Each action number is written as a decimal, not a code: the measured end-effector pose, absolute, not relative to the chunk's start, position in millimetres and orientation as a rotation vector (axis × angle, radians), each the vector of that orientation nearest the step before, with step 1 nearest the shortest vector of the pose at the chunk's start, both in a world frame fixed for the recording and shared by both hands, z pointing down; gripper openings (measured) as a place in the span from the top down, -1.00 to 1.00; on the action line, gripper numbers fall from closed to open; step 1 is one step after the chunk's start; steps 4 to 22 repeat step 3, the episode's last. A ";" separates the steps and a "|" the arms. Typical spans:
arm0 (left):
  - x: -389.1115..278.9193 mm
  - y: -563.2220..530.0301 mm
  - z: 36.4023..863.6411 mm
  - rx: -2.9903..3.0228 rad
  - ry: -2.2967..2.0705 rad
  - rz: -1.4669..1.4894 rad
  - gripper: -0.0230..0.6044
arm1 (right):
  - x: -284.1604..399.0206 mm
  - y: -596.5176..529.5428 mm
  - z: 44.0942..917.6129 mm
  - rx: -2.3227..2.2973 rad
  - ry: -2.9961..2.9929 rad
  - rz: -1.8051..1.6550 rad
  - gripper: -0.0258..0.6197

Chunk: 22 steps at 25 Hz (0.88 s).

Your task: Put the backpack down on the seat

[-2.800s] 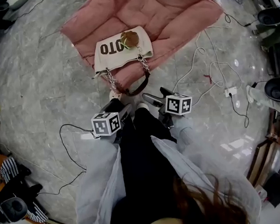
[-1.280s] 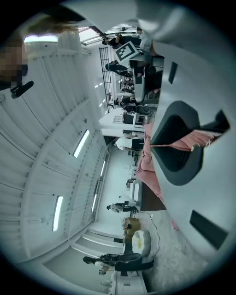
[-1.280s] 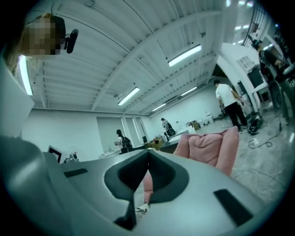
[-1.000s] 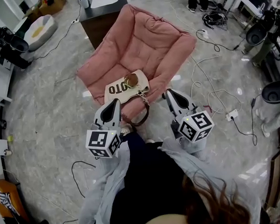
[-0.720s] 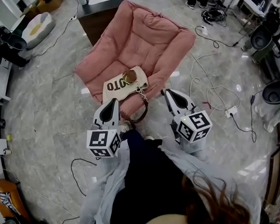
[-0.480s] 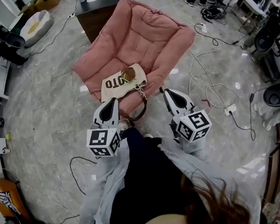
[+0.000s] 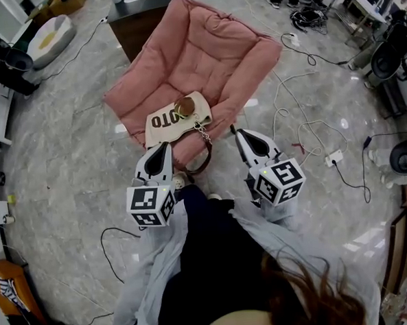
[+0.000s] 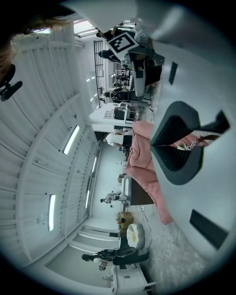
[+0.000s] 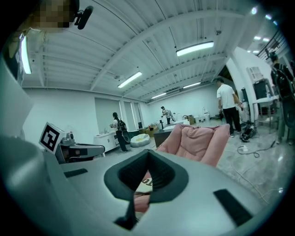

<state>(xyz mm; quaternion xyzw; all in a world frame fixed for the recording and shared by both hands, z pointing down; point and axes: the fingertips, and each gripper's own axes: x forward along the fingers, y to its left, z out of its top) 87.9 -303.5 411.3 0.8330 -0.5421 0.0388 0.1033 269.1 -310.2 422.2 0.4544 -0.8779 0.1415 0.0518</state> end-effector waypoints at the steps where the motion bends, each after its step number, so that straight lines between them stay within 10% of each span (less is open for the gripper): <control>1: 88.0 -303.3 411.7 2.457 -1.599 0.117 0.87 | 269.2 -310.0 422.6 1.381 -2.669 0.427 0.90; 22: 87.7 -302.6 412.3 2.454 -1.599 0.121 0.87 | 269.5 -309.4 423.0 1.380 -2.663 0.421 0.90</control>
